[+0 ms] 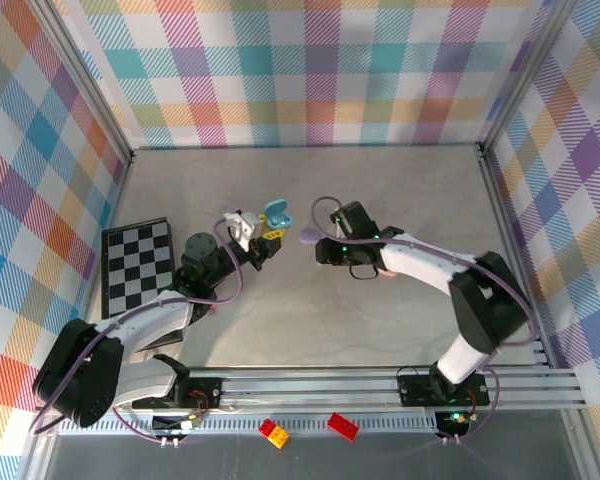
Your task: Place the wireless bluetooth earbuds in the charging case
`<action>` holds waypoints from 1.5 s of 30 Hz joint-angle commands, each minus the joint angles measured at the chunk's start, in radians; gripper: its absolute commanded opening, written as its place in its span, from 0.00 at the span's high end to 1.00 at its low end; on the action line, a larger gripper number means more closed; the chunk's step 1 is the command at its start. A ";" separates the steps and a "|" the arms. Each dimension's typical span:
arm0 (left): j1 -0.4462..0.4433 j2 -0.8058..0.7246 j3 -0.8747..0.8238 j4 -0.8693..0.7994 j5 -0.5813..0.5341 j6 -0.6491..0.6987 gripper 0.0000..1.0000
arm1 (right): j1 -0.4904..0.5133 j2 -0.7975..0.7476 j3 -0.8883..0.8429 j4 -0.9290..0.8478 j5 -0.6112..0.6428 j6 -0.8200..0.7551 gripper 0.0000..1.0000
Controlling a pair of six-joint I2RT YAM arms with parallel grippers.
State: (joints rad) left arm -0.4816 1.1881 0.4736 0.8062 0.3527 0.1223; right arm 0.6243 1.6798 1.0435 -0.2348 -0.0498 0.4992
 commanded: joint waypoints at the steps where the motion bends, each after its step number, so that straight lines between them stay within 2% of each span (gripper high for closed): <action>1: 0.006 -0.064 -0.013 0.018 0.000 -0.021 0.64 | -0.025 0.100 0.091 0.041 -0.107 -0.037 0.52; 6: 0.006 -0.129 -0.019 -0.029 -0.001 -0.021 0.64 | -0.039 0.249 0.200 0.030 -0.151 -0.083 0.52; 12: 0.006 -0.157 -0.025 -0.055 -0.006 -0.020 0.64 | -0.055 0.332 0.248 0.010 -0.197 -0.096 0.52; 17: 0.006 -0.151 -0.009 -0.064 0.003 -0.016 0.64 | -0.060 0.310 0.202 -0.005 -0.210 -0.107 0.53; 29: 0.006 -0.108 0.015 -0.057 0.025 -0.024 0.64 | -0.051 0.170 -0.014 0.056 -0.366 -0.091 0.53; 35: 0.006 -0.089 0.028 -0.057 0.035 -0.026 0.64 | -0.044 0.077 -0.086 0.080 -0.365 -0.059 0.53; 40: 0.006 -0.080 0.034 -0.056 0.046 -0.028 0.64 | -0.056 0.051 -0.069 0.075 -0.309 -0.075 0.53; 45: 0.006 -0.072 0.031 -0.041 0.057 -0.045 0.64 | -0.078 0.167 0.062 0.044 -0.334 -0.138 0.53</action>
State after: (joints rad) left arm -0.4816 1.1122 0.4759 0.7338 0.3843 0.0959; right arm 0.5598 1.7889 1.0313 -0.1772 -0.3771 0.4084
